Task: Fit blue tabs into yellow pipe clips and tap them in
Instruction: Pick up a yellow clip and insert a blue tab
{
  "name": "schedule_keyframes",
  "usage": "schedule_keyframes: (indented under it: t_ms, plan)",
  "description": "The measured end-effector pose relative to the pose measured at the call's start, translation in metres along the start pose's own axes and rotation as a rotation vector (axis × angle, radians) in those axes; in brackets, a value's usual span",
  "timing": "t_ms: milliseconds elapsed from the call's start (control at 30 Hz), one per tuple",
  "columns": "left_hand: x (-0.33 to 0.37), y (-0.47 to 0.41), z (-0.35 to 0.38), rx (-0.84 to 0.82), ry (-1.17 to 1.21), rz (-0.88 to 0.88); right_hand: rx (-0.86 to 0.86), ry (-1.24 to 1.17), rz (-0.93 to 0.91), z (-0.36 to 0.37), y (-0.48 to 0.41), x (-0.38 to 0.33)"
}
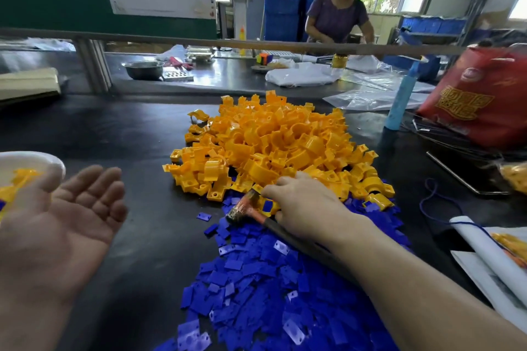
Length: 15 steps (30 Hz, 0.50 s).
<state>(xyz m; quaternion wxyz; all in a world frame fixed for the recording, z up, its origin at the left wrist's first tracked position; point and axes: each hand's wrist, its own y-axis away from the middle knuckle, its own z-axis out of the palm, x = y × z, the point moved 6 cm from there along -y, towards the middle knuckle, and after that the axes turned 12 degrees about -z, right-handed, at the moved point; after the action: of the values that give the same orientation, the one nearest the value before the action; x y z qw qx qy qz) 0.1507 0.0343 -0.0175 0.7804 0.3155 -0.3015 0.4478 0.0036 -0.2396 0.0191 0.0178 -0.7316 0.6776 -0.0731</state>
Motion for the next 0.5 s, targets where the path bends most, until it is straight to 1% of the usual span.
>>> schedule_keyframes:
  t_ms: [100, 133, 233, 333, 433, 500]
  plan:
    - [-0.012, 0.01, 0.022, -0.103, -0.114, -0.039, -0.031, 0.05, -0.018, 0.009, -0.01, 0.001]
    - [-0.016, 0.013, 0.028, -0.097, -0.147, -0.043, -0.014, 0.054, -0.031, 0.009, -0.01, 0.001]
    - [-0.028, 0.023, 0.043, -0.131, -0.148, -0.082, 0.081, 0.066, -0.06, 0.002, 0.002, 0.003]
    - [-0.039, 0.032, 0.057, -0.151, -0.227, -0.094, 0.178, 0.014, -0.001, -0.01, 0.024, 0.003]
    - [-0.062, 0.048, 0.081, -0.182, -0.392, -0.123, 0.275, -0.243, 0.086, -0.027, 0.044, -0.003]
    - [-0.083, 0.06, 0.095, -0.225, -0.534, -0.13, 0.358, -0.533, 0.126, -0.035, 0.056, -0.013]
